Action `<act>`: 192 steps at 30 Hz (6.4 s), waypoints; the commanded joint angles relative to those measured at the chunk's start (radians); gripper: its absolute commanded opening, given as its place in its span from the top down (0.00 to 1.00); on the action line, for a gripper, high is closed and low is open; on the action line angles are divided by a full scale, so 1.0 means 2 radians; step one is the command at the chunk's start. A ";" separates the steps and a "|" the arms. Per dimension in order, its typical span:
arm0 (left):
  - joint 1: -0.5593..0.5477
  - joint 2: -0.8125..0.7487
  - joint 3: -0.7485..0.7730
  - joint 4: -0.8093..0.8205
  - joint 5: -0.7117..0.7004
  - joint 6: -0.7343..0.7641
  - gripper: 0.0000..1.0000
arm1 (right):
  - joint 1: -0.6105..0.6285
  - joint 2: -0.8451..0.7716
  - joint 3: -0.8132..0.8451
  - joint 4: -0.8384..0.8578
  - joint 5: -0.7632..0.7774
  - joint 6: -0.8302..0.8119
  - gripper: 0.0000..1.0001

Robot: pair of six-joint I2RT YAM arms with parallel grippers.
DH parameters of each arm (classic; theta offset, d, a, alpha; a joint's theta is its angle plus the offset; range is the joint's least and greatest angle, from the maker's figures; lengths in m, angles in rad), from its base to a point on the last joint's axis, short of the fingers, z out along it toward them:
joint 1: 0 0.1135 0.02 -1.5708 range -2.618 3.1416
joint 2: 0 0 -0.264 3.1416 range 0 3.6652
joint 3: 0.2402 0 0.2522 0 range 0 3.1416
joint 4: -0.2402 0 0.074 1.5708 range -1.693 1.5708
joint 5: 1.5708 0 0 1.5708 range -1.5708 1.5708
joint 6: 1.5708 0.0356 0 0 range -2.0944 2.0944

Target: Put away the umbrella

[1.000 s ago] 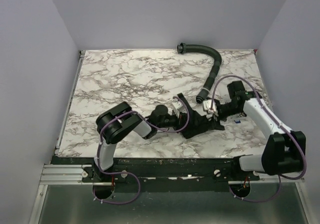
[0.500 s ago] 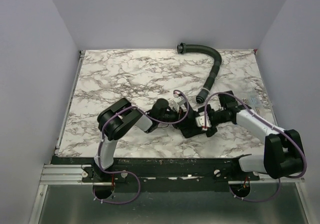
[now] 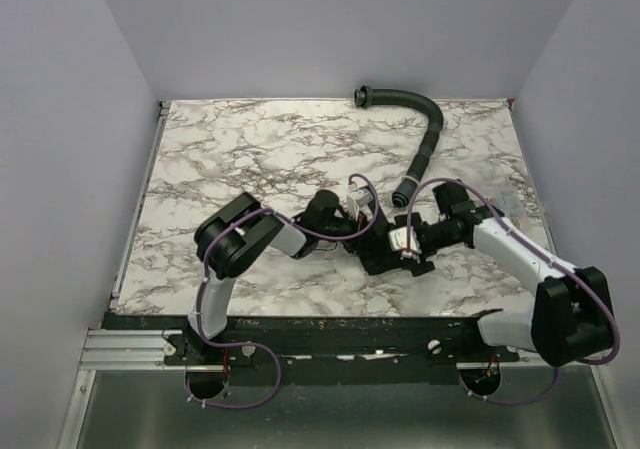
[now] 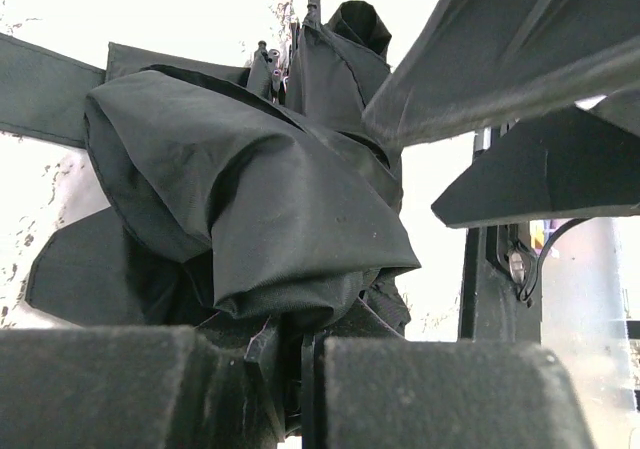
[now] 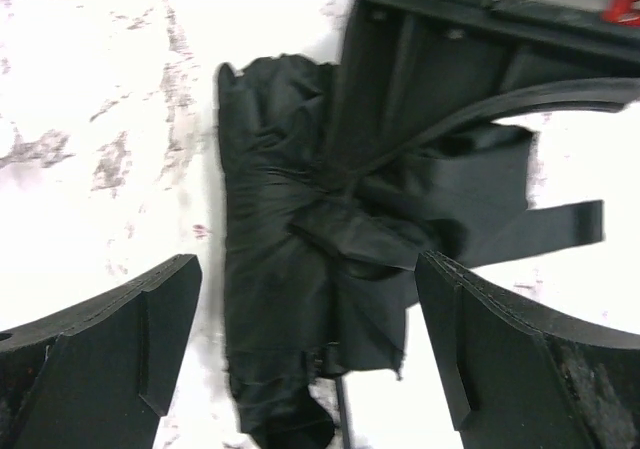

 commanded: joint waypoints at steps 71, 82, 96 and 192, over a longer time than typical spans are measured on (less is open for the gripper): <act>-0.131 -0.144 -0.114 -0.125 -0.296 0.492 0.90 | 0.071 0.353 0.146 -0.142 0.086 0.281 0.75; -0.046 -0.065 -0.059 -0.295 -0.122 0.304 1.00 | -0.031 0.237 0.243 -0.157 -0.023 0.270 0.00; 0.029 0.055 0.042 -0.448 0.000 0.214 1.00 | -0.041 0.031 0.062 -0.011 -0.058 0.027 0.00; -0.044 -0.049 -0.050 -0.307 -0.101 0.299 0.99 | -0.036 0.126 0.240 -0.166 0.002 0.188 0.25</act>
